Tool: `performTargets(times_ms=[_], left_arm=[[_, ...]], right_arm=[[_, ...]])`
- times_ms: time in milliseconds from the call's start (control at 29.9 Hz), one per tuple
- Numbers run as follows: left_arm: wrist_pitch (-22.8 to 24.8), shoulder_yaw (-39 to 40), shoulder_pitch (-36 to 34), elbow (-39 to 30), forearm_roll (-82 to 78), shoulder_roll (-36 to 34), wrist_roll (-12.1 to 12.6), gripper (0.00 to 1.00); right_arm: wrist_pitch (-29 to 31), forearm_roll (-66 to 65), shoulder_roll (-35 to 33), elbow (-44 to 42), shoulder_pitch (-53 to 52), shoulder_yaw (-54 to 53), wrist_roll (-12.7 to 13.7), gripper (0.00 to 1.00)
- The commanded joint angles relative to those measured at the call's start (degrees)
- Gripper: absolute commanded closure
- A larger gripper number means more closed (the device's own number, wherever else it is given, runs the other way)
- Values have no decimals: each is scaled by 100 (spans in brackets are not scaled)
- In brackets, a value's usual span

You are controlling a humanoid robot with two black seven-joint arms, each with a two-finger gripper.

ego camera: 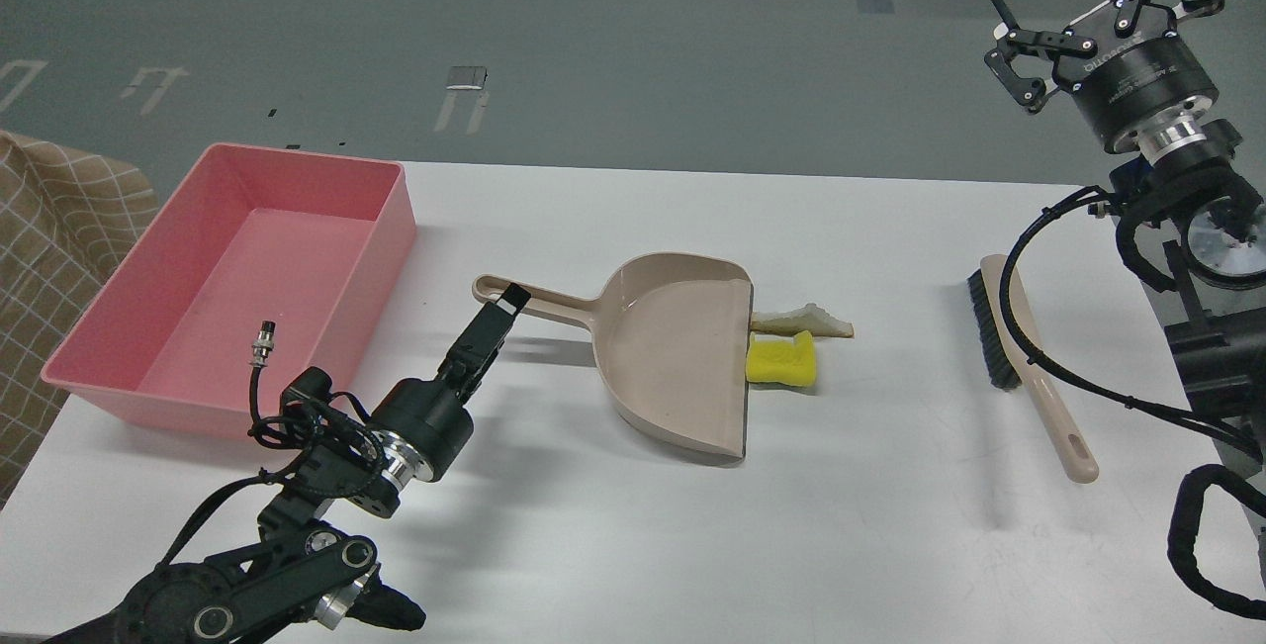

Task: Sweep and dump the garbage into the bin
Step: 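Lower the left gripper to the beige dustpan handle and grasp it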

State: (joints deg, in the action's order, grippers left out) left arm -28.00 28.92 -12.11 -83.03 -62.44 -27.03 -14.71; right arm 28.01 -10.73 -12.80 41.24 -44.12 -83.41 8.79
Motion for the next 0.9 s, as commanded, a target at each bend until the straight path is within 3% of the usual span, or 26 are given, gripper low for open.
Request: performTargets(times_ms=[0, 268, 635, 869], left_arm=[[0, 0, -54, 400, 4, 232, -6, 2], [0, 0, -282, 1060, 4, 532, -41, 2], [0, -18, -520, 1297, -5, 532, -41, 3], [0, -334, -784, 1526, 4, 594, -41, 10]], right_arm=[[-1, 1, 5, -2, 0, 0, 0, 0], [-1, 1, -3, 7, 0, 0, 0, 0], [-1, 1, 5, 15, 0, 0, 0, 0], [-1, 1, 5, 24, 0, 0, 0, 0]])
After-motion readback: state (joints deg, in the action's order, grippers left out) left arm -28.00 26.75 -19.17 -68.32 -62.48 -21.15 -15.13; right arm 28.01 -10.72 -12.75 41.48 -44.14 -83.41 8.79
